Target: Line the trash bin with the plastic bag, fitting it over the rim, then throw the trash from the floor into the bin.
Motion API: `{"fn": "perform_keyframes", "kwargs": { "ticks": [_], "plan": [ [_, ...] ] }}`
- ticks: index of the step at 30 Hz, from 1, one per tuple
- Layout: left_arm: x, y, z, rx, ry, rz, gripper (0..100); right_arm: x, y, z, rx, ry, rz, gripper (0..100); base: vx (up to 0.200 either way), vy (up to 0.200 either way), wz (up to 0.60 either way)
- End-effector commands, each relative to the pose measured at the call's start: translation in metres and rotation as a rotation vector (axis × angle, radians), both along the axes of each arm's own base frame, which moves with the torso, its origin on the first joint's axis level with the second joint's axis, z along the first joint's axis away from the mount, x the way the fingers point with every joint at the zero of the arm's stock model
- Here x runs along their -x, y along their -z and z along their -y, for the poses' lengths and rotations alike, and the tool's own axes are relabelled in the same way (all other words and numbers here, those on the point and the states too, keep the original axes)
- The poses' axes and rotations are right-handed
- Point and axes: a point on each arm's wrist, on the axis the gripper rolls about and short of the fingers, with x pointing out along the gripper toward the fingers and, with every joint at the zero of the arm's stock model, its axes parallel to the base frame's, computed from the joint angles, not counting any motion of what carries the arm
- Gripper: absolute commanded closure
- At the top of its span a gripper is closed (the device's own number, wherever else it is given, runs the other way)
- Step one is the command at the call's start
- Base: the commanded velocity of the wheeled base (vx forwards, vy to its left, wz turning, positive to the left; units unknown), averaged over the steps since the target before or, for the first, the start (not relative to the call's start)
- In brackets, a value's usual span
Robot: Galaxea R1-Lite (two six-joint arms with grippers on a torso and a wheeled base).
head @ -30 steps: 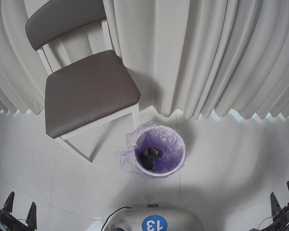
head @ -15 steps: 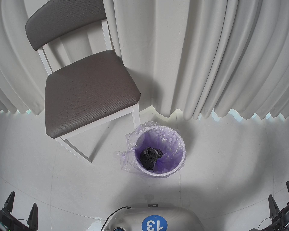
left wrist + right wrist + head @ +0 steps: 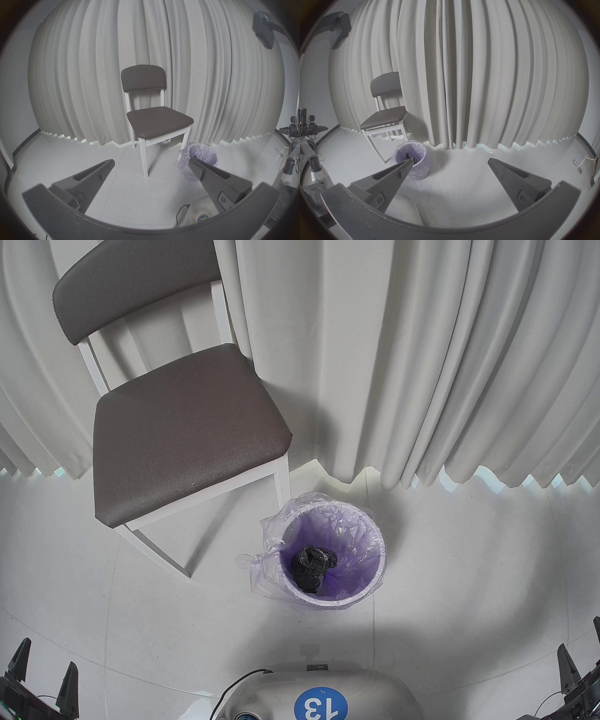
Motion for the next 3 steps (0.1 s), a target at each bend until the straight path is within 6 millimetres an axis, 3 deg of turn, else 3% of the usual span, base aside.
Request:
{"fn": "perform_keyframes", "kwargs": {
  "ticks": [1, 3],
  "plan": [
    [-0.0001, 0.0052, 0.0000, 0.000, 0.000, -0.001, 0, -0.0001, 0.0052, 0.0000, 0.001, 0.000, -0.001, 0, 0.000, 0.000, 0.00],
    [-0.0001, 0.0051, 0.0000, 0.000, 0.000, 0.000, 0, -0.0001, 0.0052, 0.0000, 0.003, 0.000, -0.001, 0, 0.000, 0.000, 0.00]
  ]
}}
